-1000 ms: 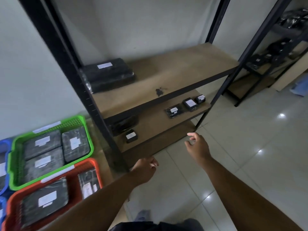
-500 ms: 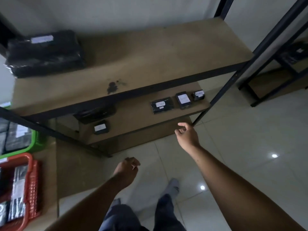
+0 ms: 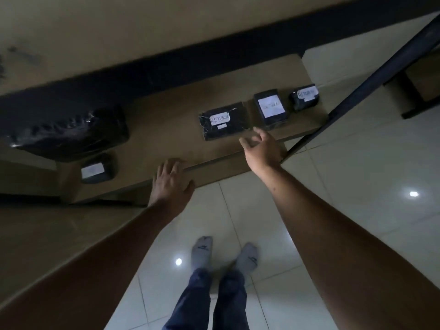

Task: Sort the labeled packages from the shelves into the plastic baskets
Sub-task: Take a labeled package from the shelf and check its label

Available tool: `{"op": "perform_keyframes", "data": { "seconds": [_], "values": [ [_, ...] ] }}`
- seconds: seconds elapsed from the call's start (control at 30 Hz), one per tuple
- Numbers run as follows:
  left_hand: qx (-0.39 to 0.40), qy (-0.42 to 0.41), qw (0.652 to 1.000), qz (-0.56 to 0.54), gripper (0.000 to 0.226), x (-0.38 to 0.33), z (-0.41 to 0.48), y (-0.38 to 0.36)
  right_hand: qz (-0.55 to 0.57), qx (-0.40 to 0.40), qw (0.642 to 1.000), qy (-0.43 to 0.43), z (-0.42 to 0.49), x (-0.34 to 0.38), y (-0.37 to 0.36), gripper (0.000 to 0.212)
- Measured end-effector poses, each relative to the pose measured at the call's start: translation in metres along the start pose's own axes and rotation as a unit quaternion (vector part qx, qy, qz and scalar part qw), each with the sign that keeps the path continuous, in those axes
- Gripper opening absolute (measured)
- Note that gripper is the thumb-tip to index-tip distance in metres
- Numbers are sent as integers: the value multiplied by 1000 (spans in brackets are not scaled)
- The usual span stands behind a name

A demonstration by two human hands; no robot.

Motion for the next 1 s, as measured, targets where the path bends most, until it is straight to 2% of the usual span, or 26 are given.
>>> {"op": "perform_keyframes", "data": {
  "seconds": [0.13,0.23,0.33,0.57,0.63,0.77,1.0],
  "values": [
    [-86,-43,995,1,71,-2,56,-22,-23,-47,997,48,34,-17,-29,66],
    [-99,-38,994,6,76,2,78,-43,1,-87,994,67,48,-22,-45,65],
    [-115,-39,989,81,80,4,82,-59,57,-114,990,63,60,-22,-60,71],
    [-127,-43,984,116,80,4,81,-61,110,-122,986,27,59,-24,-66,50],
    [-123,-43,984,119,81,4,82,-60,178,-113,977,-8,58,-27,-67,51],
    [-123,-44,983,129,81,5,83,-63,318,-118,938,-70,56,-36,-64,45],
    [-132,-49,981,137,80,6,83,-64,380,-100,918,-59,51,-43,-65,41]
  ]
}}
Point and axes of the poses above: each hand's wrist, its own z-axis towards the middle knuckle, its own y-axis out of the back of the hand, x = y × z, the point moved 4 cm from there along z, towards the middle knuckle, and after that the axes turned 11 degrees about z, right-handed, at the moved point
